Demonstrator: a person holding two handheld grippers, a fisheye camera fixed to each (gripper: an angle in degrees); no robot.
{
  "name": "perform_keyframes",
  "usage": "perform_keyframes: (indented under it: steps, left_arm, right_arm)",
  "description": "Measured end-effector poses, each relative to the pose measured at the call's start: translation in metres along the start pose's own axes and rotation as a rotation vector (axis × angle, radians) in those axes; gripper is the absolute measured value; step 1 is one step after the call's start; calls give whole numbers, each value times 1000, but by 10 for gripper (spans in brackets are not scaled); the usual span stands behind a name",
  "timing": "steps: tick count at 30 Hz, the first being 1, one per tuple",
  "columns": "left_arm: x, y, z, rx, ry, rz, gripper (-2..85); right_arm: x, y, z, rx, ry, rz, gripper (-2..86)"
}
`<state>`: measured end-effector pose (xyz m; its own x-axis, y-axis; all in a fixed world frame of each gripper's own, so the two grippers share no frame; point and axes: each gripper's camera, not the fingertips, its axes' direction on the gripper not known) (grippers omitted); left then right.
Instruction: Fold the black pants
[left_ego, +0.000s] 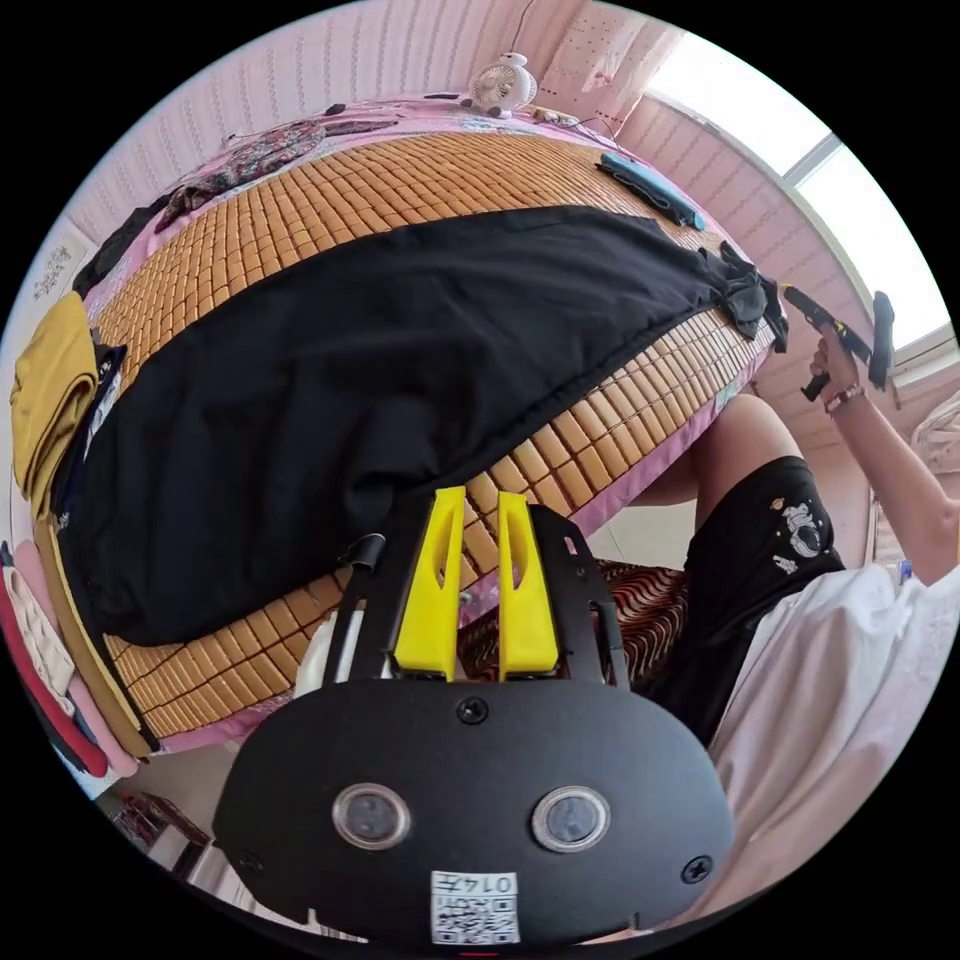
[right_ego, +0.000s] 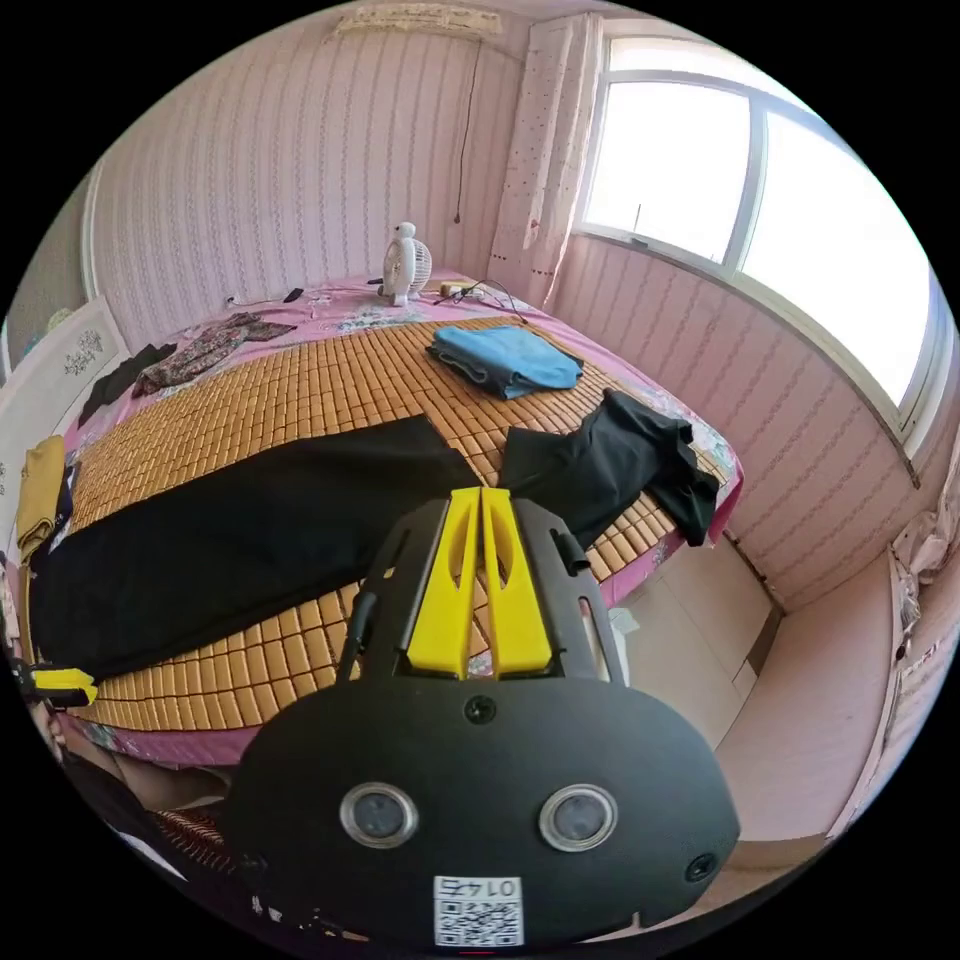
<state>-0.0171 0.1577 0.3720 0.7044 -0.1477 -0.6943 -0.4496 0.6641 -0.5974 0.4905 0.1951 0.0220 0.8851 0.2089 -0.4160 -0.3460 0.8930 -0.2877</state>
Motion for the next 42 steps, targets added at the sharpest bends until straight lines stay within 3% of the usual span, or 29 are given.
perform_keyframes:
  steps: [7,14,22,25,31,37,42]
  left_arm:
    - [1,59,0,157,154,-110,57]
    - [-68,105,-44,561,276,-436,59]
    - [-116,142,-34,750,311,-644,58]
    - [-106,137,-29,762,272,-590,45]
    - [-65,70,-3,615,298,-311,46]
    - [-9,-66,21,497,338,-32,43]
    - [71,-243,54,303,299,307,34]
  right_arm:
    - [-47,83,-22,-148,-278,-31,-3]
    - [-99,103,-33,-183,-467,-150,-1]
    - [-106,114,-26,-252,-505,-208,13]
    - [-90,101,-18,-230,-482,-190,19]
    - [-36,54,27,-188,-416,-51,43]
    - [34,18,101,-163,-308,212,56]
    - [72,8,154,-139,-228,378,73]
